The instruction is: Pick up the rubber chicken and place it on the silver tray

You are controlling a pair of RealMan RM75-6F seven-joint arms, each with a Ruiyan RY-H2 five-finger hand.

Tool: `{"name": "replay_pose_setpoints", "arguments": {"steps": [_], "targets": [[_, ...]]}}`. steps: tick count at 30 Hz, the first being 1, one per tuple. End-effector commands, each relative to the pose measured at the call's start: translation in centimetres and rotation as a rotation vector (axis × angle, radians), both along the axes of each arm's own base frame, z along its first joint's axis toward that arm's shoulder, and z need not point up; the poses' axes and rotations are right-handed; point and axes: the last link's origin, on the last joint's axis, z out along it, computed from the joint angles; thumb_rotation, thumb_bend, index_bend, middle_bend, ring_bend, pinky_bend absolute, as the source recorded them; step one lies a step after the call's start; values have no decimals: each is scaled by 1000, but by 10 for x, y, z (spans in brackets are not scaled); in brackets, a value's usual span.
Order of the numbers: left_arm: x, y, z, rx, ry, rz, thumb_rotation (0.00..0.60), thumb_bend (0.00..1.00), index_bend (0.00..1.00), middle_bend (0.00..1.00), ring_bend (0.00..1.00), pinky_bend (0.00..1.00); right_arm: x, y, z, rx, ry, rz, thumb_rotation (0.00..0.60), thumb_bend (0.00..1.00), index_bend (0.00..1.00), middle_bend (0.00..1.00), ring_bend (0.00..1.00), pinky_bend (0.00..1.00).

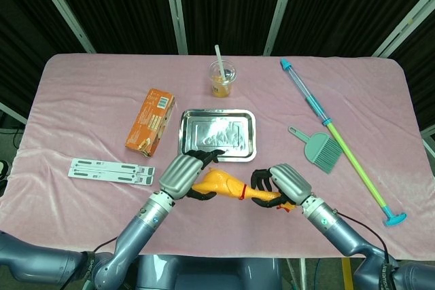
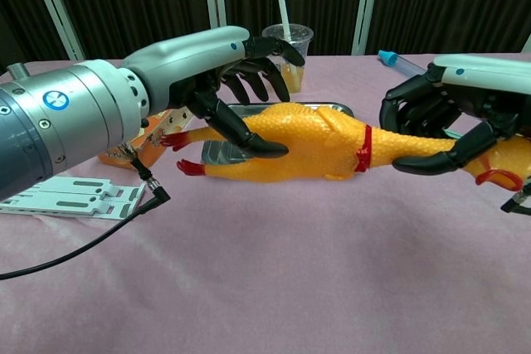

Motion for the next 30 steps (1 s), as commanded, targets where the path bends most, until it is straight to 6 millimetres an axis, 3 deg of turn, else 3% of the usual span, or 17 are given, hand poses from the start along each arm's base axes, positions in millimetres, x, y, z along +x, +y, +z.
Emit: {"name": "replay_pose_setpoints", "arguments": {"steps": [1,13,21,30], "targets": [[-1,1,2,6,-4,3,599,0,105,245,211,232,-1,0,0,-1,1,-1,600,519,842,676,690,832],[-22,-5,27,61,-24,-3,599,0,101,237,211,232,-11,-13,3,-13,11,-39,600,519,843,676,690,832],[-55,-13,59,119,-64,17,598,0,110,237,211,232,-12,-39,2,-26,13,-80,600,519,843,676,690,832],[-99,-30,95,198,-72,49,599,0,137,241,211,232,4,-78,3,-24,-24,-114,600,519,843,676,690,832]]}}
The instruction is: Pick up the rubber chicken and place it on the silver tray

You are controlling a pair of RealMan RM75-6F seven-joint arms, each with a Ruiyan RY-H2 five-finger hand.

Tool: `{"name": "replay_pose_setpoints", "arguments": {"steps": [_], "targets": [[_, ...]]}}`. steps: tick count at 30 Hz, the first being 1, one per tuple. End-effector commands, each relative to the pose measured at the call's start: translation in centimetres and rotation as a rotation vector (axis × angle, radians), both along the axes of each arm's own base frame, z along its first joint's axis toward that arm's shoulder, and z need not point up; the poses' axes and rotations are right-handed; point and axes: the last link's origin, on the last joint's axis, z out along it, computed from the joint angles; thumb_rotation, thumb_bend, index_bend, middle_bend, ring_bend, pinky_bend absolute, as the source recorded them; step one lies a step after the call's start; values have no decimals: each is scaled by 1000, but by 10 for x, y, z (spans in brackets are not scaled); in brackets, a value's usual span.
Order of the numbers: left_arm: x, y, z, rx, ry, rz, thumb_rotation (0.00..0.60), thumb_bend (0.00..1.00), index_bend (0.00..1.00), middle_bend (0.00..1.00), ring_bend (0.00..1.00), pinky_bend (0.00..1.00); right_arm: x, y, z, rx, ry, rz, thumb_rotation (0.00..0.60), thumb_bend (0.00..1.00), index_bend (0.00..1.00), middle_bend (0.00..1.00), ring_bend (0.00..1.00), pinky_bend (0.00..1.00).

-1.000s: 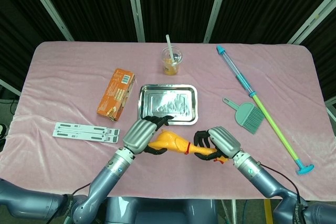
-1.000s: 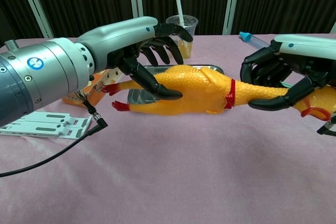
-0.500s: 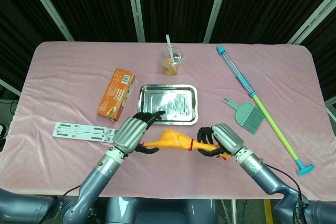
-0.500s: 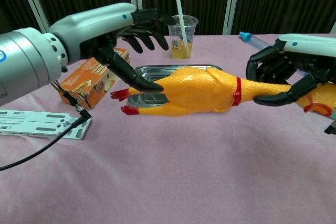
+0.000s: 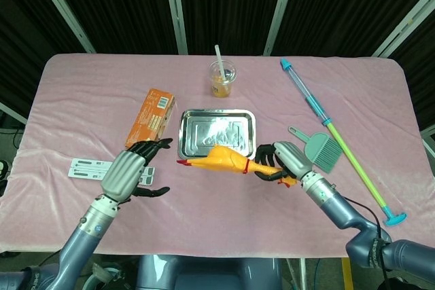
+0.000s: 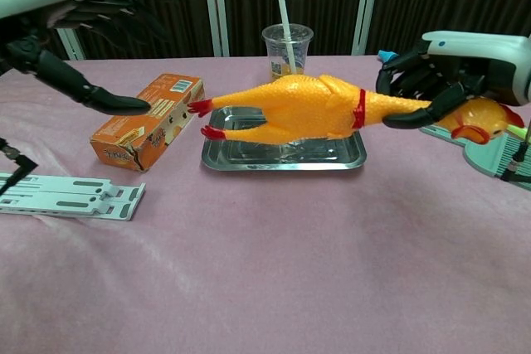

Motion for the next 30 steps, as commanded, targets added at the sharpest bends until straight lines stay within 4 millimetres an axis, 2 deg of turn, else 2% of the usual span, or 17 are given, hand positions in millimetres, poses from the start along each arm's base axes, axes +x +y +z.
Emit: {"name": "replay_pose_setpoints", "arguments": {"steps": [1,7,13,22,30], "targets": [[-20,-9,11,13,-16,27,600,0,140,241,211,232,8,-17,2,-4,-18,-17,600,519,843,676,690,832],[-48,-21,24,43,-24,70,599,0,155,241,211,232,19,-43,0,-13,-21,-42,600,520,843,676,690,832],[-63,-21,32,43,-51,124,599,0,159,242,211,232,26,-66,-9,-11,-9,-83,600,520,843,676,690,832],[-69,-20,37,52,-61,161,600,0,148,238,211,232,22,-93,-25,-23,56,-142,600,519,843,676,690,832],[-70,-19,33,32,-42,184,599,0,138,234,211,232,12,-102,-42,-20,102,-186,600,520,843,676,680,827]]}}
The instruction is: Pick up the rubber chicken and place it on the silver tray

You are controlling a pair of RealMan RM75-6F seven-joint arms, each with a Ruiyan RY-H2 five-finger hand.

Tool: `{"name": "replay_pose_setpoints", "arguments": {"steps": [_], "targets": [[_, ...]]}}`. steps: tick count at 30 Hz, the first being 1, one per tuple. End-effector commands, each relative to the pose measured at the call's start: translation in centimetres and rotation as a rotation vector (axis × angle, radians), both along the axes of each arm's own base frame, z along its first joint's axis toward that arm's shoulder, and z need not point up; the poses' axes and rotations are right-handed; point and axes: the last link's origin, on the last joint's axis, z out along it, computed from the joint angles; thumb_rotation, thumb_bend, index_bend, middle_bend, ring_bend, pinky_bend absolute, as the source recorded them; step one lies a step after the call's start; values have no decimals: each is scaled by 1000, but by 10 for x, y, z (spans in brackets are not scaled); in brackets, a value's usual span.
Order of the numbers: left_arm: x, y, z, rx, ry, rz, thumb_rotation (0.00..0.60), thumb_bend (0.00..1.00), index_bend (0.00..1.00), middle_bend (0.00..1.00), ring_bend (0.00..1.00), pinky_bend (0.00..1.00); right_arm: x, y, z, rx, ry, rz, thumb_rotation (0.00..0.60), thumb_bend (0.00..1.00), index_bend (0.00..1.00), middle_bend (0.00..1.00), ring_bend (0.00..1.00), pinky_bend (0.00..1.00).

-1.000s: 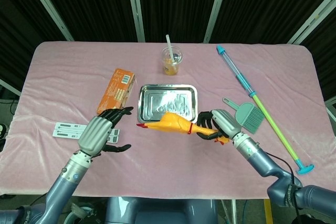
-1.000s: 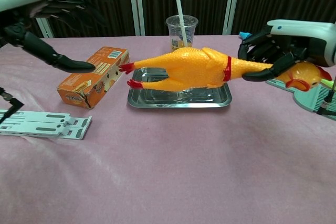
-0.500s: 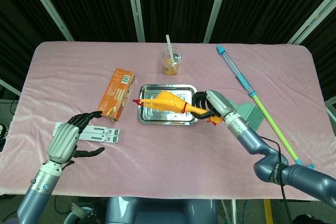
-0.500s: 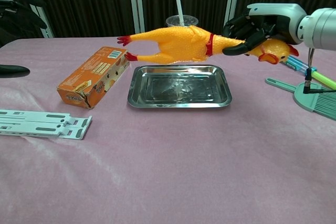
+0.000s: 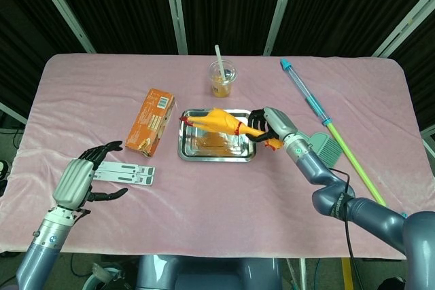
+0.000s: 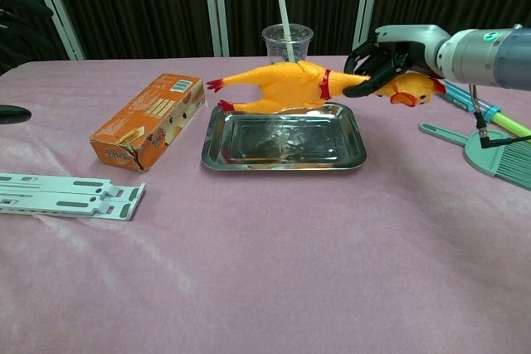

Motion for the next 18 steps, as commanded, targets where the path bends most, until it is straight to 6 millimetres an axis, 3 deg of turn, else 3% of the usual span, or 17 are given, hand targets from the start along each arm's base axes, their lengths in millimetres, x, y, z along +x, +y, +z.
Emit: {"name": "replay_pose_setpoints", "arguments": {"steps": [1,8,18], "targets": [[0,0,-1,-1,1,7,599,0,136,233,211,232,-4,-2,-8,0,16,-13,600,520,843,676,672,820],[-2,2,-3,-9,2,25,600,0,120,230,211,232,-8,-1,-18,2,29,-17,600,519,837,672,627,764],[-9,4,-5,-13,-5,49,599,0,108,220,176,232,-12,1,-22,-9,37,-13,600,519,700,537,529,644]]}}
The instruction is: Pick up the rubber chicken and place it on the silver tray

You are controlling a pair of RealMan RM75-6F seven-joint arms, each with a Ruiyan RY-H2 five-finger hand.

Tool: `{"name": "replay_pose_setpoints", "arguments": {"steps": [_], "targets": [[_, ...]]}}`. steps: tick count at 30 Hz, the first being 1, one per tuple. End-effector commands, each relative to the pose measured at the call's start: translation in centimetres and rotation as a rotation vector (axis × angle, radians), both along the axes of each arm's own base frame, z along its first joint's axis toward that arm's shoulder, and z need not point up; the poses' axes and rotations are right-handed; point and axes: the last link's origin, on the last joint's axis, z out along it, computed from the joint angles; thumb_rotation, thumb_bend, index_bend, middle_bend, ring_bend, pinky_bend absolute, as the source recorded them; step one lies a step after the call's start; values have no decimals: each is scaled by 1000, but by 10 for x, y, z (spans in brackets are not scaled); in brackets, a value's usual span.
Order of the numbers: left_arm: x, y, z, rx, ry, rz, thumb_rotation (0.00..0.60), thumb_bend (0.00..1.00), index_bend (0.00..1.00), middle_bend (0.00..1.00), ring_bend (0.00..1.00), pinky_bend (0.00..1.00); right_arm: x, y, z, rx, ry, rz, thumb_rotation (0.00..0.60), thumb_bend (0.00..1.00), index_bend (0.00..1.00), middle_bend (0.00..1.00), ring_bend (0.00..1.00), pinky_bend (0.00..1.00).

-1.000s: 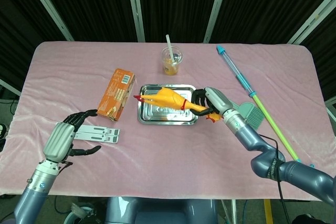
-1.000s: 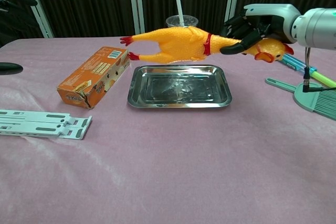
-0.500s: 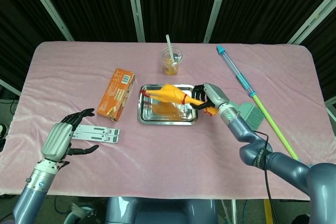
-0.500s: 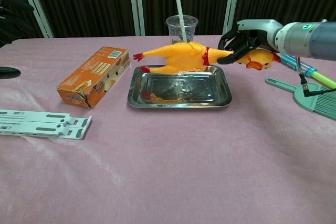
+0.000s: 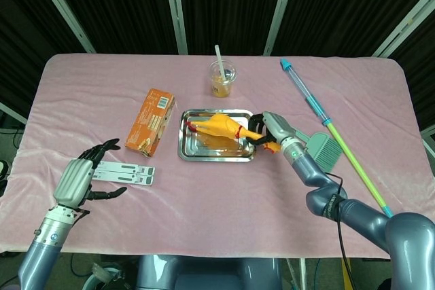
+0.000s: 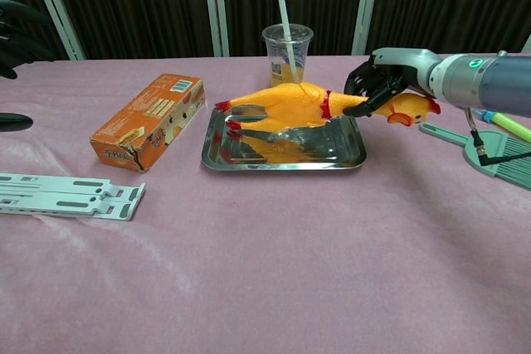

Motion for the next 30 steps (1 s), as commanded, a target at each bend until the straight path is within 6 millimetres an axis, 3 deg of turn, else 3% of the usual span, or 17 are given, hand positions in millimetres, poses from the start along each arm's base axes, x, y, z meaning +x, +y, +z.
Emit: {"name": "replay_pose_setpoints", "arguments": {"steps": [1,11,16,19,23,26,30], "targets": [[-2,1,-1,-2,-4,6,599,0,106,220,176,232,1,0,0,-3,-5,2,600,519,699,537,528,643],[-8,1,-1,-6,-10,22,600,0,103,215,176,232,9,4,-5,22,-47,-4,600,519,686,518,509,641],[-13,1,-2,-11,-11,35,599,0,101,213,176,232,13,3,-10,21,-38,5,600,519,619,474,451,568],[-15,1,-2,-12,-13,42,600,0,99,211,176,232,14,1,-12,18,-27,11,600,494,491,395,365,464],[-17,2,-2,-10,-16,47,599,0,98,210,176,232,15,1,-15,26,-8,12,600,252,232,191,195,279],[-17,2,-1,-8,-18,49,599,0,98,208,176,232,14,0,-17,29,5,10,600,139,95,96,93,200],[-17,3,-1,-7,-20,49,599,0,95,204,176,232,13,-1,-16,21,9,5,600,85,11,55,41,160]]}}
